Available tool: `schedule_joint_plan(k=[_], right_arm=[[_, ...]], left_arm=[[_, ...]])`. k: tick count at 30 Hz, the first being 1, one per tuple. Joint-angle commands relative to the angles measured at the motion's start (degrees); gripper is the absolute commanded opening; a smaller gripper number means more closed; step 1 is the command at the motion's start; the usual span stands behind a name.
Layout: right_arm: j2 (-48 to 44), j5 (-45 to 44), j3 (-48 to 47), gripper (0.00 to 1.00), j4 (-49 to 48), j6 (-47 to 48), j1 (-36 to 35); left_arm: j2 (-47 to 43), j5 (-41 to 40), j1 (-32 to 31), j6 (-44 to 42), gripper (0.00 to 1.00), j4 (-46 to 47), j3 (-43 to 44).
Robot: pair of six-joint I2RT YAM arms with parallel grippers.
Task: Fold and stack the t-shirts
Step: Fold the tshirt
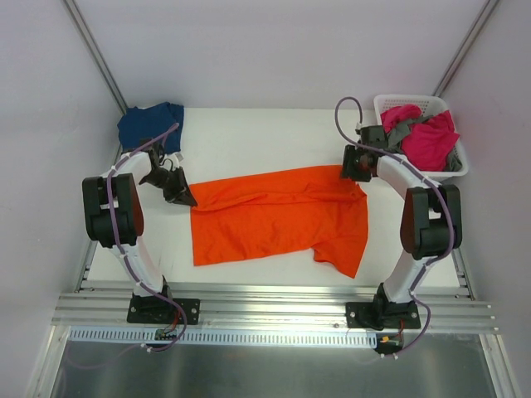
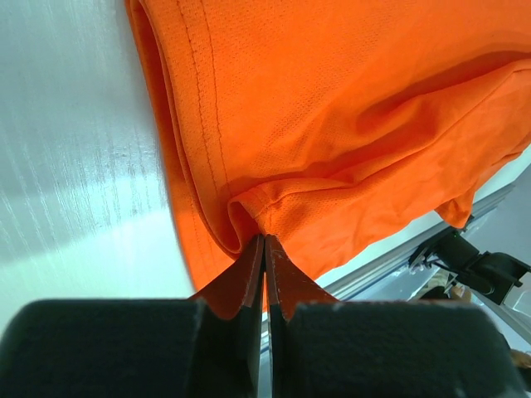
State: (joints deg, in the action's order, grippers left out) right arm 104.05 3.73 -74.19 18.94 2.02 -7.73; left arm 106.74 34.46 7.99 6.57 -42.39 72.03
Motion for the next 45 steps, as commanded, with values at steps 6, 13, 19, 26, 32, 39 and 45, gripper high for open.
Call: schedule_joint_plan(k=[6, 13, 19, 26, 32, 39, 45], right_arm=[[-7.0, 0.7, 4.8, 0.47, -0.1, 0.2, 1.7], [-6.6, 1.1, 4.9, 0.46, -0.4, 0.4, 2.3], [-6.1, 2.0, 6.8, 0.37, -1.1, 0.4, 2.4], [-5.0, 3.2, 6.5, 0.33, -1.7, 0.3, 2.4], [-4.4, 4.9, 5.5, 0.17, -2.1, 0.9, 2.6], [-7.5, 6.6, 6.9, 0.01, -1.3, 1.1, 3.0], [-13.6, 8.4, 10.7, 0.01, 0.0, 1.1, 3.1]], left_arm=[[0.5, 0.9, 0.6, -1.1, 0.00, -1.7, 2.1], [-0.2, 1.0, 0.5, -1.0, 0.00, -1.6, 1.5], [-0.2, 1.2, 0.5, -0.9, 0.00, -1.6, 1.4], [0.0, 1.5, 0.5, -0.9, 0.00, -1.6, 1.6], [0.0, 1.4, 0.5, -0.9, 0.00, -1.6, 1.5], [0.5, 1.2, 0.5, -1.6, 0.00, -1.7, 2.2], [2.6, 2.4, 0.7, -2.2, 0.00, -1.8, 4.3]])
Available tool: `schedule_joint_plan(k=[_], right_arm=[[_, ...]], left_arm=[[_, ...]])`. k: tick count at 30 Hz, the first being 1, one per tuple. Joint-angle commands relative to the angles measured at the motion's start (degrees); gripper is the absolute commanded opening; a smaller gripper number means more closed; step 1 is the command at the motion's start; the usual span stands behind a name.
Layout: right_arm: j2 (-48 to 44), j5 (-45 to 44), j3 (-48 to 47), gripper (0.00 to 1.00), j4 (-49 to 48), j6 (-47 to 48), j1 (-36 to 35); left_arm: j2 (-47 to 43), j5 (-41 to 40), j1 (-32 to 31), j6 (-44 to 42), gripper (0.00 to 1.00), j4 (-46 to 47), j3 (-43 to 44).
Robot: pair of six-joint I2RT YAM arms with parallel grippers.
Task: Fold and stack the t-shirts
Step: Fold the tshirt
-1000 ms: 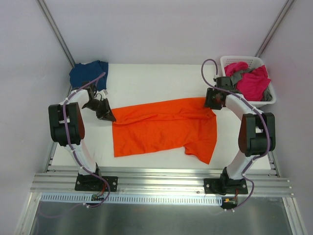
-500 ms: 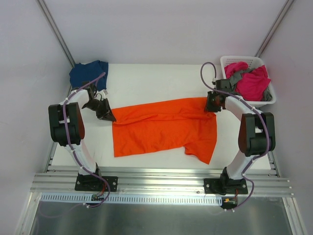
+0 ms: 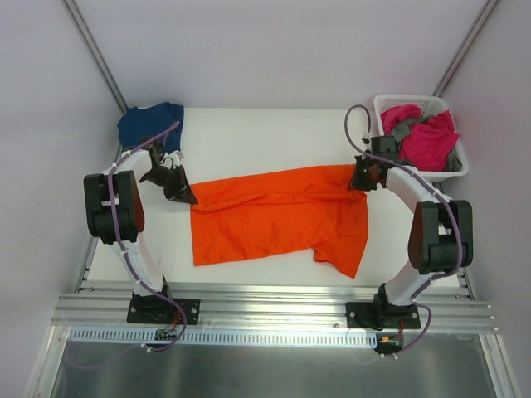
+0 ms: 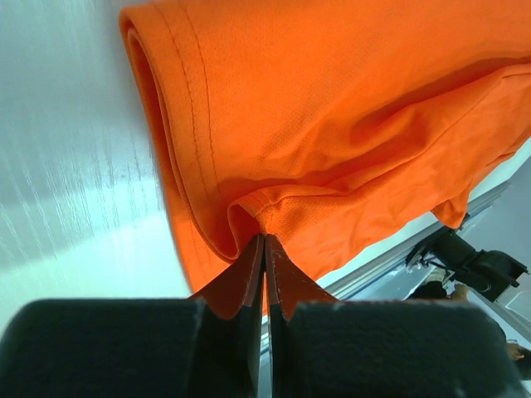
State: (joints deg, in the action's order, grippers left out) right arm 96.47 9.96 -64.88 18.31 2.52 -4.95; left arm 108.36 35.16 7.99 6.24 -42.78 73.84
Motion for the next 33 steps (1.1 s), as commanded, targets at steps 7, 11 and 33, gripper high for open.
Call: schedule_joint_plan(k=[7, 11, 33], right_arm=[[-13.5, 3.6, 8.5, 0.00, 1.8, 1.1, 0.6], [-17.6, 3.5, 12.7, 0.02, 2.6, 1.3, 0.6], [-28.6, 0.7, 22.3, 0.60, 2.8, 2.2, 0.6]], left_arm=[[1.9, 1.7, 0.7, -2.3, 0.00, -2.0, 4.6], [0.8, 2.4, 0.7, -2.5, 0.00, -2.0, 3.9], [-2.2, -2.0, 0.5, -2.1, 0.80, -2.8, 6.7]])
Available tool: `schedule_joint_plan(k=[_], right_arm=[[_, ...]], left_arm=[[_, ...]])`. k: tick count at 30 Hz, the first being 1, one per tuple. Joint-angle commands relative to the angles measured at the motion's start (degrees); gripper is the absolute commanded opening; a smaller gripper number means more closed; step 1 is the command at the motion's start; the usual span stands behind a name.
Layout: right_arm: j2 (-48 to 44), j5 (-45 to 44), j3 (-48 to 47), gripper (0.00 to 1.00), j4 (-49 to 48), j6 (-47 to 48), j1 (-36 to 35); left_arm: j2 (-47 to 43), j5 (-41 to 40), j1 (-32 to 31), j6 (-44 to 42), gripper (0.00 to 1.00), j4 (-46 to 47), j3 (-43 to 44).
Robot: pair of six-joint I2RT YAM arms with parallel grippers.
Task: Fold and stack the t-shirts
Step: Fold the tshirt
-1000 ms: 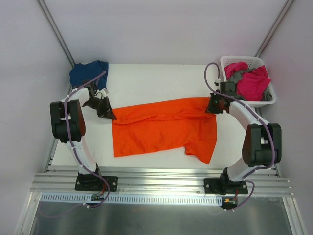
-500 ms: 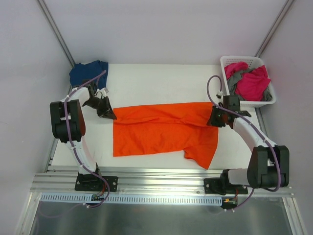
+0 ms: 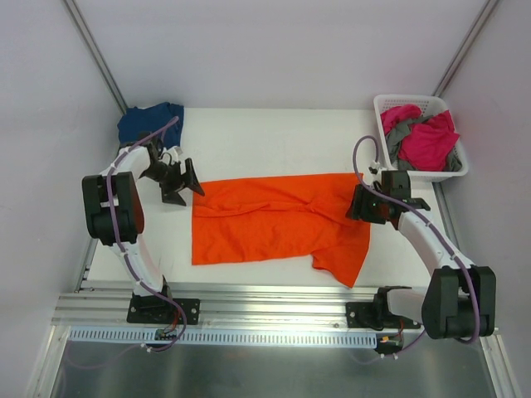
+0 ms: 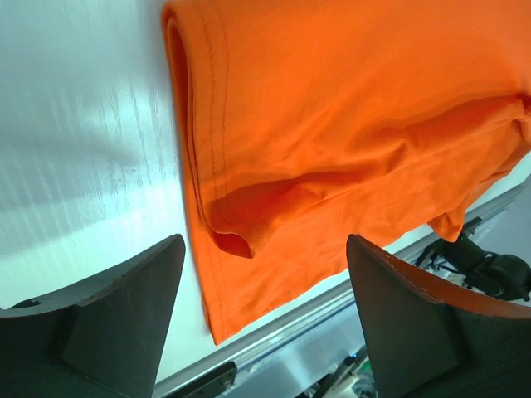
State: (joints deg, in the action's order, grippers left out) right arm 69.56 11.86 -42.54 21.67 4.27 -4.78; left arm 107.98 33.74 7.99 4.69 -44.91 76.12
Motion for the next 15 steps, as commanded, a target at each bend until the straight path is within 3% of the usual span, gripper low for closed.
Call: schedule_joint_plan(k=[1, 9, 15], right_arm=[[-1.4, -1.2, 0.0, 0.63, -1.2, 0.4, 0.4], [6.7, 0.5, -6.2, 0.85, -3.0, -2.5, -0.1], [16.6, 1.3, -17.0, 0.86, -4.3, -2.9, -2.3]], left_arm=[[-0.7, -0.4, 0.4, -0.5, 0.80, -0.9, 6.6], [6.2, -1.1, -5.9, -0.6, 0.79, -0.8, 13.1], [7.9, 0.5, -11.1, 0.3, 0.79, -0.2, 15.6]])
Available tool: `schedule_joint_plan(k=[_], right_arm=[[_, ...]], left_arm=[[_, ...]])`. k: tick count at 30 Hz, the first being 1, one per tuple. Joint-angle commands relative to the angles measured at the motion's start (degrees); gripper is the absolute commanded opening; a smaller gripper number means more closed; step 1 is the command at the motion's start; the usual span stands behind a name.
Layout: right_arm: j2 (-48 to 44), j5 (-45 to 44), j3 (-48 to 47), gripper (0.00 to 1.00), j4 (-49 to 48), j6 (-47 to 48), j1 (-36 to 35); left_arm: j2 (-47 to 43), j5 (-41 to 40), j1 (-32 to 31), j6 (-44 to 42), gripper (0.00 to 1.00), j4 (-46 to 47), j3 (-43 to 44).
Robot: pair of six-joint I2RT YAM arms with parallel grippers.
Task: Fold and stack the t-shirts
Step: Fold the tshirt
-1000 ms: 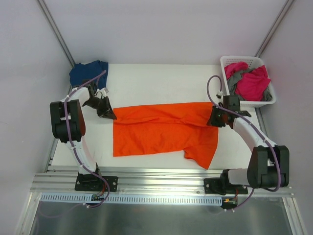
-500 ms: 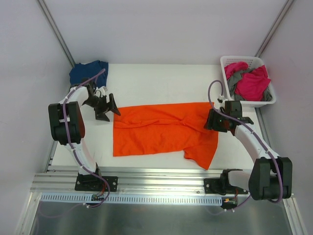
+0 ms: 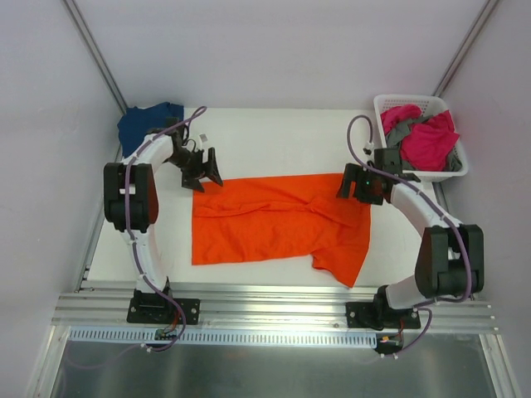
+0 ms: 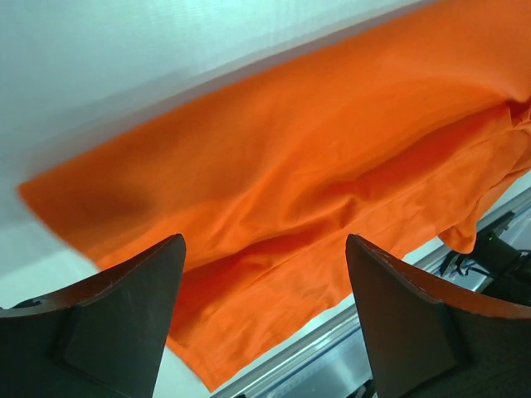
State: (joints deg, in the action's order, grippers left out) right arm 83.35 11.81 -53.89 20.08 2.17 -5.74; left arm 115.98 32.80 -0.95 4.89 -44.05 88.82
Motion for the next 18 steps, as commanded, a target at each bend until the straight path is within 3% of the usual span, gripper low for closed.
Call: schedule_joint_plan(k=[1, 9, 18], right_arm=[[5.9, 1.4, -7.4, 0.86, -2.7, -0.7, -1.6], [18.6, 1.7, -21.6, 0.86, -2.0, -0.9, -5.3], [25.4, 2.6, -26.7, 0.85, -1.0, -2.0, -9.6]], left_arm=[[0.6, 1.7, -3.2, 0.2, 0.79, -1.0, 3.6], [3.5, 2.3, -4.1, 1.2, 0.79, -0.9, 4.3], [4.4, 2.8, -4.1, 1.9, 0.79, -0.9, 4.3]])
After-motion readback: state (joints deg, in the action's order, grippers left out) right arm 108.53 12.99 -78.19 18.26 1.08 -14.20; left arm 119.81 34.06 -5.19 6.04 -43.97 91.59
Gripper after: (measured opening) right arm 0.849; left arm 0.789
